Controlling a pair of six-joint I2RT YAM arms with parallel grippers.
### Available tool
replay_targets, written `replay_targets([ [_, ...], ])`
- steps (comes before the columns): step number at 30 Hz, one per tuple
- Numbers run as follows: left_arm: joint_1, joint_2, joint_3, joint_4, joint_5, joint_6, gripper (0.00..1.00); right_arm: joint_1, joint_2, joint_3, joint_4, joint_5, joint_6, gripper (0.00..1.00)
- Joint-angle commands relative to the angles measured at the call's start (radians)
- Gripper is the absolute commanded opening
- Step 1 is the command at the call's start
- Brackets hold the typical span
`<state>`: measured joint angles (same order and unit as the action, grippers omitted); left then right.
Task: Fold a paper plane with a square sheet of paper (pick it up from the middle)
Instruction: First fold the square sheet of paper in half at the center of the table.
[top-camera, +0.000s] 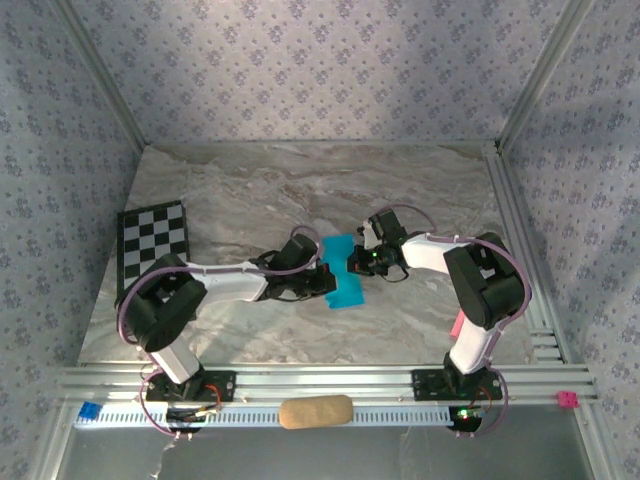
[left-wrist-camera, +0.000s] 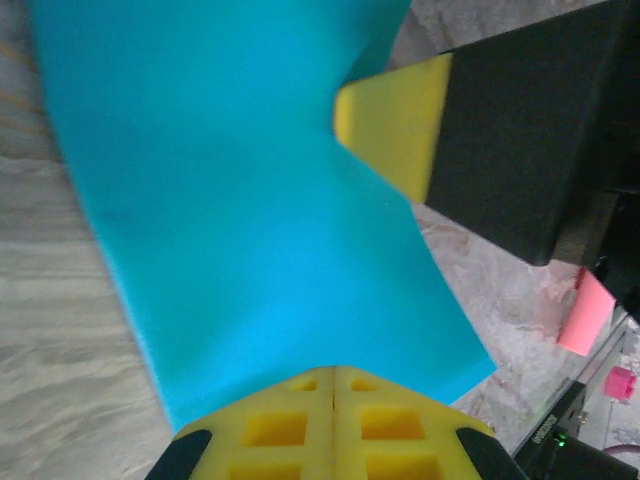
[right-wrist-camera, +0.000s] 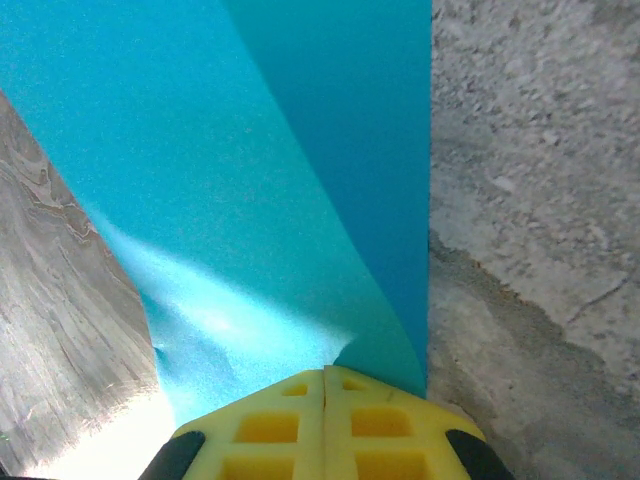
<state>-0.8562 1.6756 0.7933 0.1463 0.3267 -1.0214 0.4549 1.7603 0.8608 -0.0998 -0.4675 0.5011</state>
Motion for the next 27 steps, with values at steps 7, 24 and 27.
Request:
replay_targets([
  [7,-0.010,0.064,-0.079,0.095,0.055,-0.064,0.00,0.001,0.043,-0.062,-0.155,0.137,0.005,0.00],
  [24,-0.023,-0.092,-0.111,0.004,0.004,0.018,0.00,0.002,0.042,-0.055,-0.165,0.139,0.002,0.00],
  [27,-0.020,-0.077,-0.096,0.080,0.025,0.019,0.00,0.003,0.042,-0.049,-0.176,0.139,-0.006,0.00],
])
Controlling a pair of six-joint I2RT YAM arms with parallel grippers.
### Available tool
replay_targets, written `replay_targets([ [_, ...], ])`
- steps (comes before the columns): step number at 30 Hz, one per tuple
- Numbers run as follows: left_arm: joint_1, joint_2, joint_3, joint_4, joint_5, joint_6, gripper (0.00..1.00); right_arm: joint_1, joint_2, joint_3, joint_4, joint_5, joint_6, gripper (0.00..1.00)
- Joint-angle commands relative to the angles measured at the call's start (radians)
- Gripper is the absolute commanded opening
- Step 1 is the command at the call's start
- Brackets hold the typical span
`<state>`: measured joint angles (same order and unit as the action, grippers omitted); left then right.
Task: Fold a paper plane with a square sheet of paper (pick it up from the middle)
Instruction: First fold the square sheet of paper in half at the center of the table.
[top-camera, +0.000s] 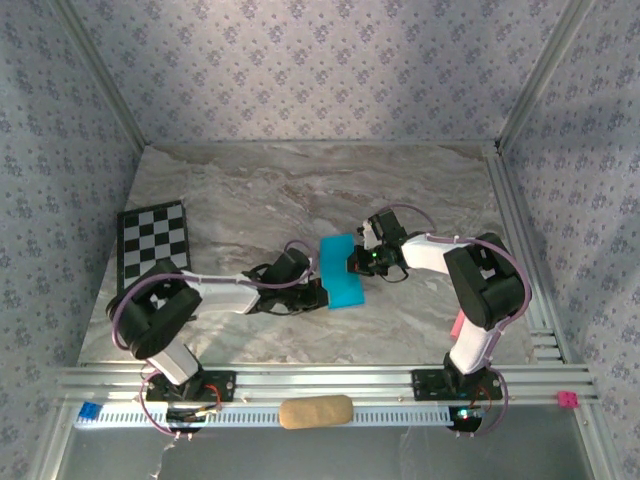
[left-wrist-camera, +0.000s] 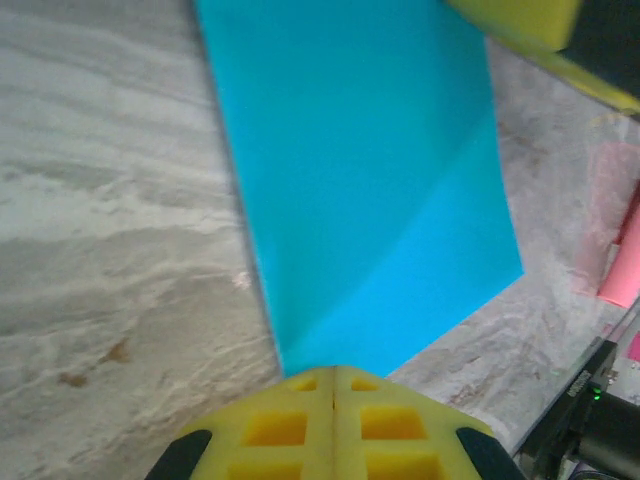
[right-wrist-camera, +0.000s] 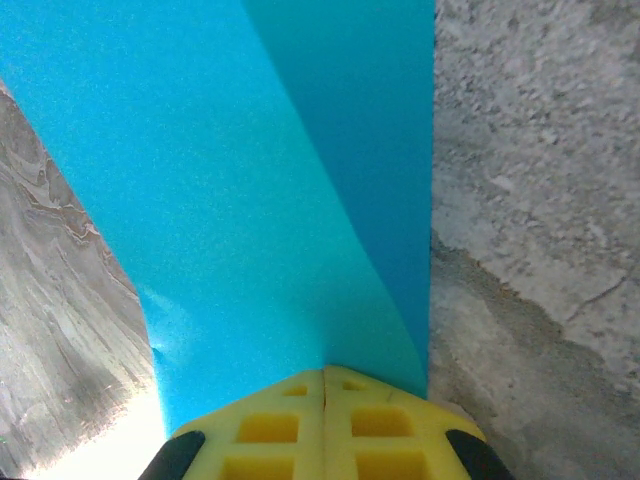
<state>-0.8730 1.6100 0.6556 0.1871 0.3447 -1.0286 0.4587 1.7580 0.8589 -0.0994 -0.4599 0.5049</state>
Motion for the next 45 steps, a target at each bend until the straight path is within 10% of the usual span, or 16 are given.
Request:
replay_targets([
  [1,-0.002,-0.001,0.050,0.045,0.003,0.019,0.00,0.000,0.047,-0.045,-0.179,0.132,-0.012,0.00],
  [34,-0.091,-0.010,-0.034,-0.050,0.009,0.041,0.02,0.000,0.039,-0.062,-0.166,0.133,-0.016,0.00],
  [45,0.149,-0.110,0.133,-0.073,0.102,0.121,0.06,-0.003,0.040,-0.036,-0.205,0.104,-0.083,0.00],
])
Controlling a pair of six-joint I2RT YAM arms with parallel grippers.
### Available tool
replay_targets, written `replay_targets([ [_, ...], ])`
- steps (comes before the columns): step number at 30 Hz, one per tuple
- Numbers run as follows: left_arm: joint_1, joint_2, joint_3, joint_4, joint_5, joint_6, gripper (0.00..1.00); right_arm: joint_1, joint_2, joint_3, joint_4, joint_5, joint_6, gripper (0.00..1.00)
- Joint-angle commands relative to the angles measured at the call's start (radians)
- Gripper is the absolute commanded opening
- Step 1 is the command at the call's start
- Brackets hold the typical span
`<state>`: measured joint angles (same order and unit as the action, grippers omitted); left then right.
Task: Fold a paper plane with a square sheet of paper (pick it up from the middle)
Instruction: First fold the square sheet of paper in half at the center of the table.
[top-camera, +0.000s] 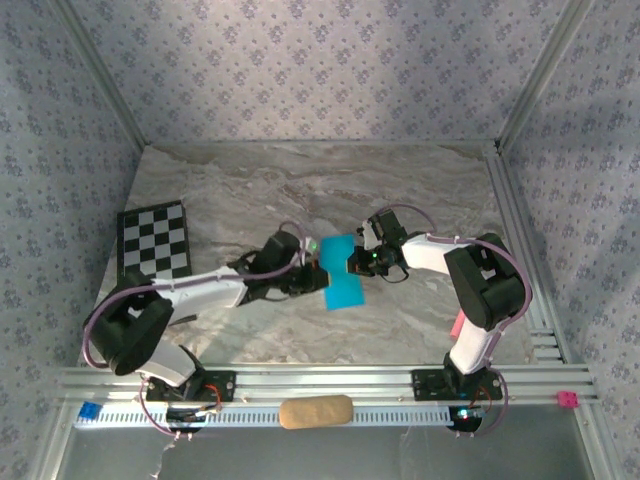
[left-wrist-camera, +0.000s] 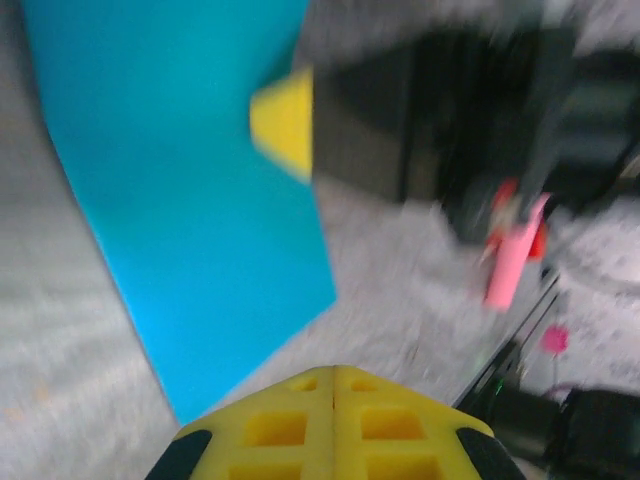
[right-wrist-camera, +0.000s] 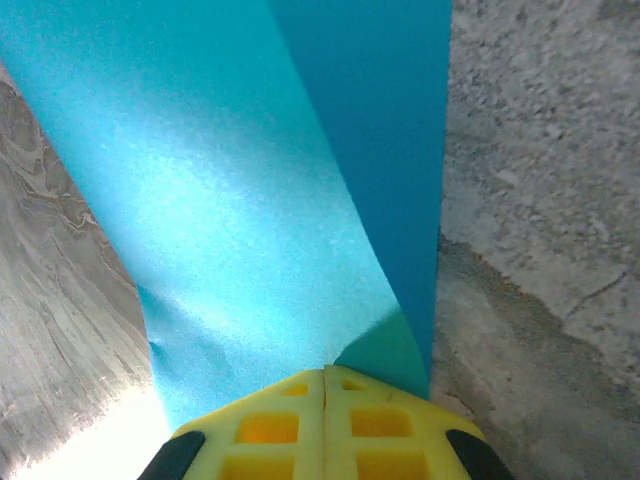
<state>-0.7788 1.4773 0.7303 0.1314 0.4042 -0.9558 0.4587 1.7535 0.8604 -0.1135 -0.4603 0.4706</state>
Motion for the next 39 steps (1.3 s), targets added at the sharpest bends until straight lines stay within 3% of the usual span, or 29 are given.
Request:
replay_targets([
  [1,0.076,0.047,0.086,-0.023,0.061,0.059,0.06,-0.005,0.046,-0.037,-0.193,0.102,-0.053,0.00],
  [11,0.126,0.310,0.247,-0.008,0.120,0.118,0.03,-0.011,0.052,-0.032,-0.201,0.088,-0.061,0.00],
  [30,0.142,0.433,0.176,0.006,0.076,0.138,0.02,-0.010,0.051,-0.048,-0.193,0.094,-0.057,0.00],
  [39,0.165,0.391,0.291,-0.075,0.104,0.148,0.04,-0.011,0.047,-0.047,-0.196,0.100,-0.056,0.00],
])
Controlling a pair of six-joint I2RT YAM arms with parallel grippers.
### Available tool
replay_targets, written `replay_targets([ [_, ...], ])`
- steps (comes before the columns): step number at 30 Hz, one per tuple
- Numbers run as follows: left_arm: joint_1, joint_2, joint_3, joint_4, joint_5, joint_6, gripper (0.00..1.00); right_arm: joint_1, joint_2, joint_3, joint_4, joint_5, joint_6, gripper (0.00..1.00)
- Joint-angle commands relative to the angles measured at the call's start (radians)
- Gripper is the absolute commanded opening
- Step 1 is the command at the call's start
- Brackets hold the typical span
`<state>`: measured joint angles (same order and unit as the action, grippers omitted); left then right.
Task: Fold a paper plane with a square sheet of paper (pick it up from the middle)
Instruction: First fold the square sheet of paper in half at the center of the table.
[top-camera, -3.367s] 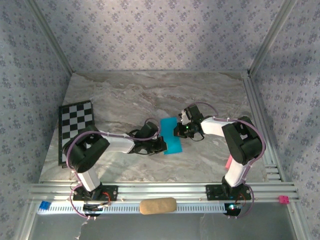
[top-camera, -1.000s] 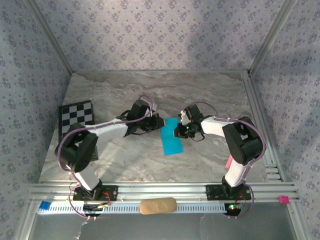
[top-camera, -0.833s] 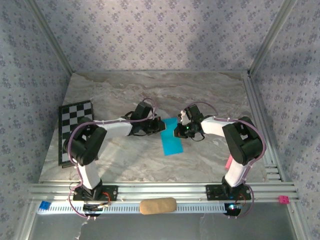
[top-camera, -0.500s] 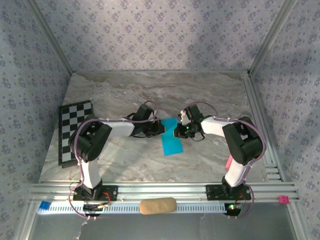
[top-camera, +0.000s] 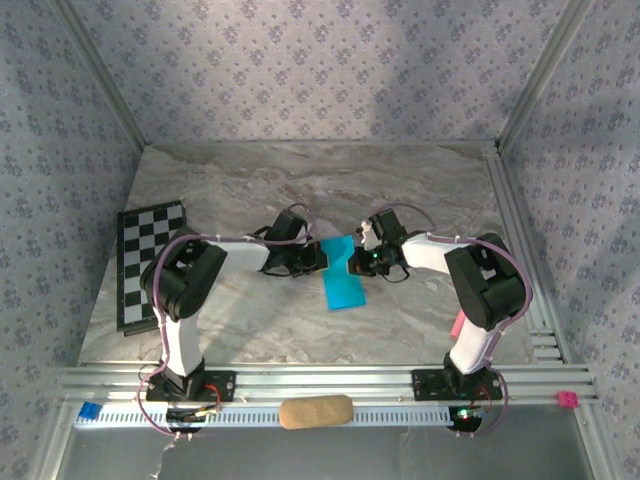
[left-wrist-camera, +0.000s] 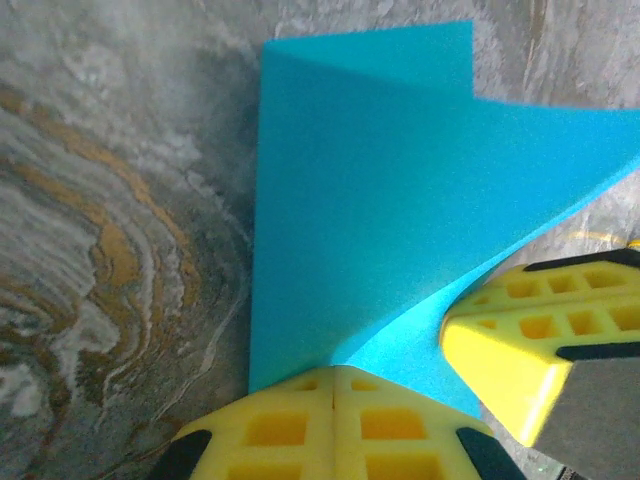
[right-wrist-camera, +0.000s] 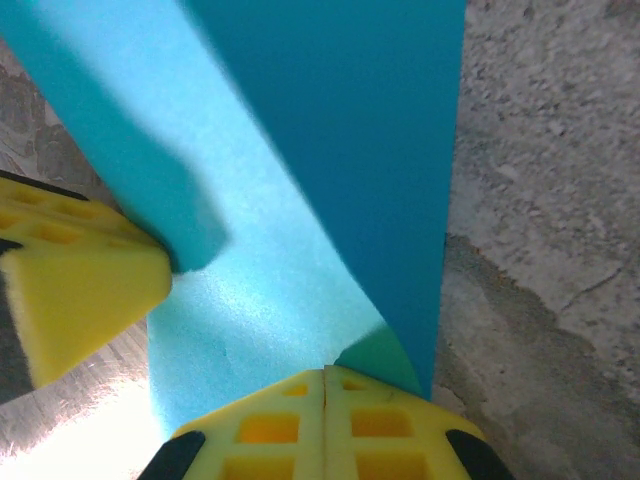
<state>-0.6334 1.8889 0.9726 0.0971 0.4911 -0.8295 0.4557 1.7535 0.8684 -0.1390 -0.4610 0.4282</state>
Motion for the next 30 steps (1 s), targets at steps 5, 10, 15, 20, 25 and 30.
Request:
replay_targets([
  [5,0.042,0.025,0.078,-0.040,0.040,0.029,0.04,-0.010,0.049,-0.054,-0.171,0.100,-0.016,0.00],
  [10,0.047,0.079,0.095,-0.027,0.057,0.020,0.04,-0.009,0.053,-0.056,-0.169,0.102,-0.013,0.00],
  [15,0.049,0.089,0.089,-0.074,-0.001,0.027,0.04,-0.010,0.051,-0.060,-0.168,0.105,-0.012,0.00],
  [20,0.051,0.091,0.114,-0.118,-0.024,0.043,0.05,-0.010,0.051,-0.059,-0.168,0.104,-0.011,0.00],
  [25,0.052,0.076,0.164,-0.114,0.043,0.054,0.06,-0.013,0.045,-0.058,-0.173,0.107,-0.017,0.00],
  [30,0.054,0.099,0.207,-0.144,0.064,0.068,0.06,-0.015,0.046,-0.058,-0.172,0.105,-0.016,0.00],
])
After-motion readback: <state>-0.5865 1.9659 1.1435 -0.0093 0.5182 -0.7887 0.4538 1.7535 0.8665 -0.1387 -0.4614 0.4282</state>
